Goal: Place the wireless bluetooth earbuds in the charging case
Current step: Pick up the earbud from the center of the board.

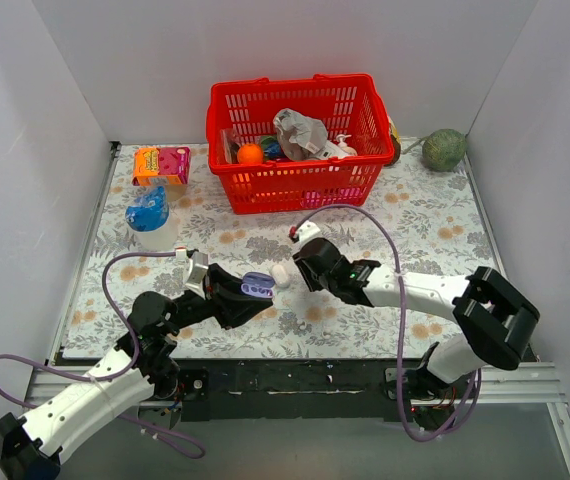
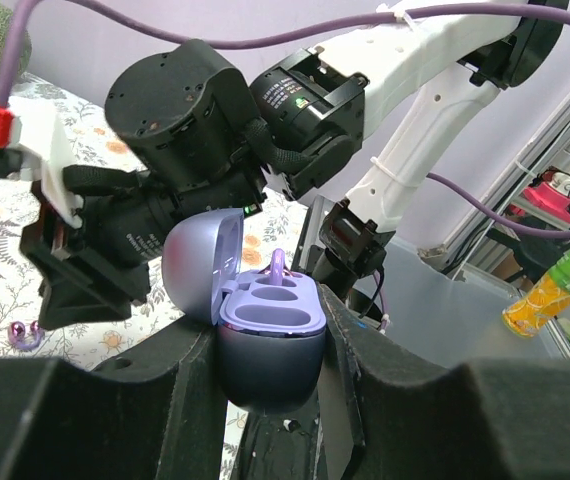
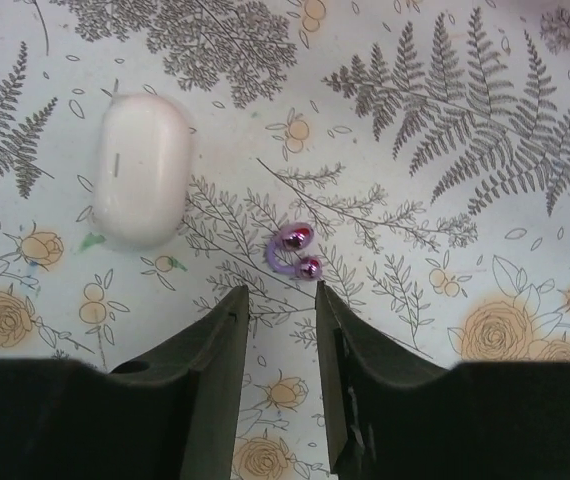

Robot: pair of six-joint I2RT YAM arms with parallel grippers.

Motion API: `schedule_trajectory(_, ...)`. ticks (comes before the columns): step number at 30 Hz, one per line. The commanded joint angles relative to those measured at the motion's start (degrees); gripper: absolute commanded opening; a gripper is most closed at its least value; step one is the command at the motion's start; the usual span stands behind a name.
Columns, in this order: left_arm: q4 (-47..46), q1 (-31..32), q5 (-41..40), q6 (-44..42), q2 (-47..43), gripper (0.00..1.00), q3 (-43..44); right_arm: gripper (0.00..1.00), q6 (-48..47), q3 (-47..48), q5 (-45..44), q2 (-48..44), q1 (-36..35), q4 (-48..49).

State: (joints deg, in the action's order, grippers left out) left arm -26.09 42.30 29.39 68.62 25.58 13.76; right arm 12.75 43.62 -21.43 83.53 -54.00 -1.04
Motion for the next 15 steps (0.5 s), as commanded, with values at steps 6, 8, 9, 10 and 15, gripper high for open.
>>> schedule_trajectory(6,3.0,-0.2,-1.7,-1.5,-3.3,0.0,1.9,0.45,-4.9,10.4,-8.5,10.2,-5.4,-10.6)
schedule_trajectory(8,3.5,-0.1,-2.0,-1.6,-4.0,0.0,2.1,0.45,-5.0,11.5,-8.4,11.5,-5.7,-11.1)
schedule_trajectory(9,3.8,-0.2,-2.1,-1.6,-4.1,0.0,2.1,0.45,-5.2,11.8,-8.1,11.9,-5.8,-11.2)
schedule_trajectory(10,3.9,-0.2,-2.1,-1.6,-4.2,0.0,2.2,0.45,-5.3,12.1,-7.9,12.2,-5.9,-11.4)
schedule_trajectory(15,4.6,-0.2,-2.2,-1.6,-4.8,0.0,2.3,0.45,-5.6,12.9,-7.5,13.8,-5.9,-11.4)
